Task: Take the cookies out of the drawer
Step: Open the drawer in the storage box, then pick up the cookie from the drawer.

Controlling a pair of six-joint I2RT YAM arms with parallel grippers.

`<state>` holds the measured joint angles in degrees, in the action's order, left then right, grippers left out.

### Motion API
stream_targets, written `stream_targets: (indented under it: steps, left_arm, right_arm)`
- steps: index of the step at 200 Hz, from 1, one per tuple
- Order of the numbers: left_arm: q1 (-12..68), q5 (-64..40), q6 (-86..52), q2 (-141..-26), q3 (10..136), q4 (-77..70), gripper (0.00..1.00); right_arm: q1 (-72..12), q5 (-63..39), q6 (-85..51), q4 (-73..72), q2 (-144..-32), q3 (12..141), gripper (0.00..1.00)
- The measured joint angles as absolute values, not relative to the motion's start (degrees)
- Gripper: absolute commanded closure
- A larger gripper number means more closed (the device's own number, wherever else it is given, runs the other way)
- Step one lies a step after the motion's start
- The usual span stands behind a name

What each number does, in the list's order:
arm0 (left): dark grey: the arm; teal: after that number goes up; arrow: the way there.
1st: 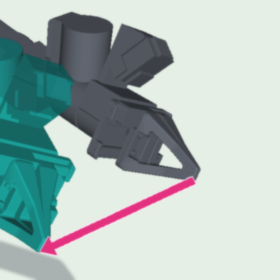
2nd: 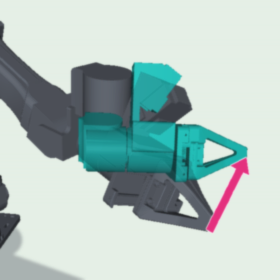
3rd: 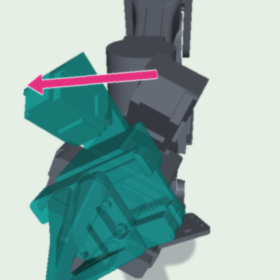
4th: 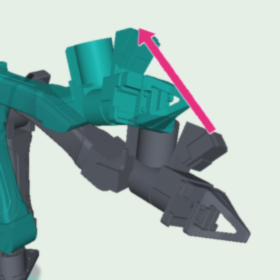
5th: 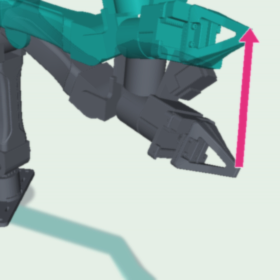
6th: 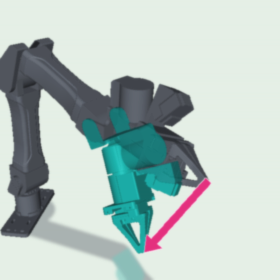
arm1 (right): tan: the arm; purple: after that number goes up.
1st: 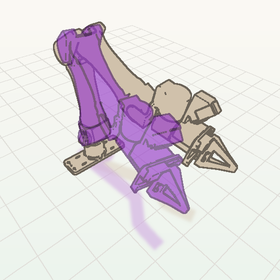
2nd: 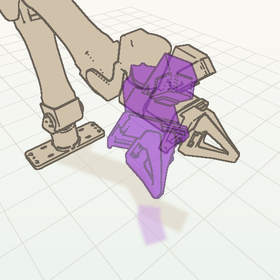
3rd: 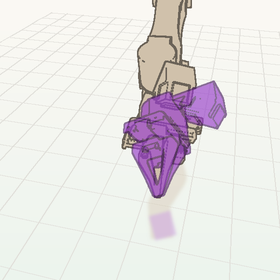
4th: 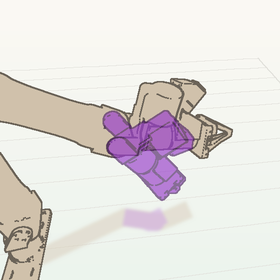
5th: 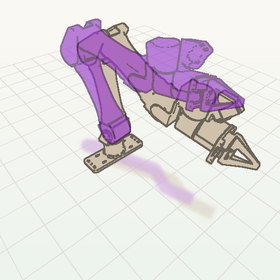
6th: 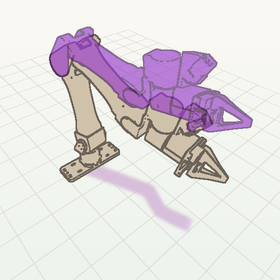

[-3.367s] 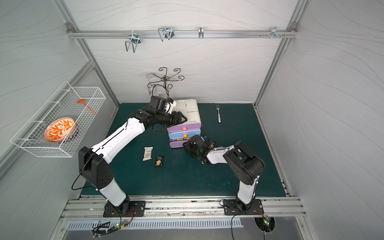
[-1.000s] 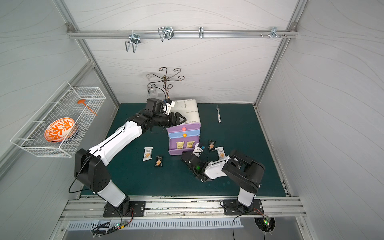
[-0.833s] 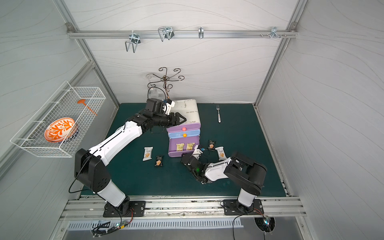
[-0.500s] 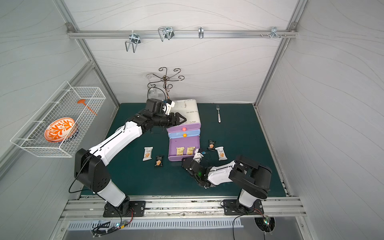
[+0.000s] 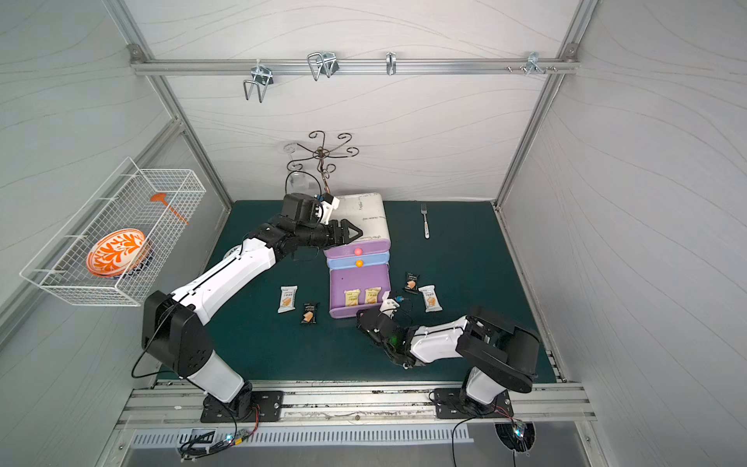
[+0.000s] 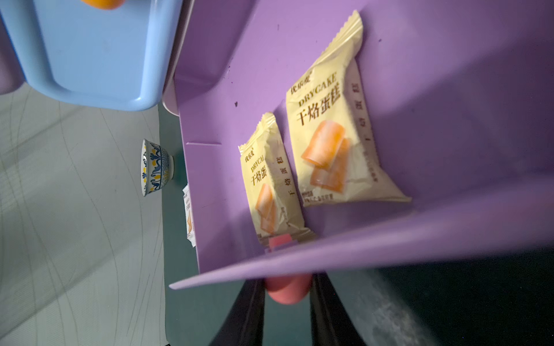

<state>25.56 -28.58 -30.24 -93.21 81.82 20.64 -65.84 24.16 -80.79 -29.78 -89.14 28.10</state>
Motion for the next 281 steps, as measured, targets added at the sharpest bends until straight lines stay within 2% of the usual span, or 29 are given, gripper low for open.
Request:
stream_targets:
  steps: [11,43,86,109,172,206,224,248,281]
  left_arm:
    - [25.6,-28.6,-30.4,-93.1,81.8,20.5,0.17]
    - [25.5,-29.0,-30.7,-93.0,82.1,20.6,0.14]
    - [25.4,-29.1,-31.7,-93.0,85.2,24.3,0.11]
    - [25.0,-29.5,-32.5,-92.6,86.4,26.9,0.00]
    - [22.3,-29.6,-34.3,-87.5,86.4,33.2,0.00]
    - [19.3,-27.8,-33.1,-79.7,85.9,38.2,0.01]
    - [18.4,-26.2,-33.3,-72.5,81.8,38.5,0.01]
    - [18.4,-25.5,-36.1,-62.9,69.7,37.4,0.04]
    - [18.8,-24.9,-40.4,-58.0,55.6,38.0,0.05]
  right_arm:
    - [-65.7,23.9,-80.2,-29.0,-89.0,28.1,0.54]
    - [-64.9,23.0,-79.0,-26.8,-87.5,28.1,0.39]
    - [-63.6,21.8,-77.4,-23.2,-83.8,28.6,0.36]
    - [-62.6,21.0,-76.5,-21.1,-81.8,28.7,0.35]
    - [-60.1,16.6,-74.0,-15.1,-77.8,29.3,0.33]
    - [-60.0,14.0,-71.0,-6.8,-71.0,31.7,0.29]
    - [-59.7,12.5,-69.2,-1.8,-66.5,34.4,0.28]
    - [-58.5,10.0,-66.7,6.7,-62.1,39.8,0.27]
    - [-53.3,4.2,-61.1,23.7,-65.2,54.7,0.28]
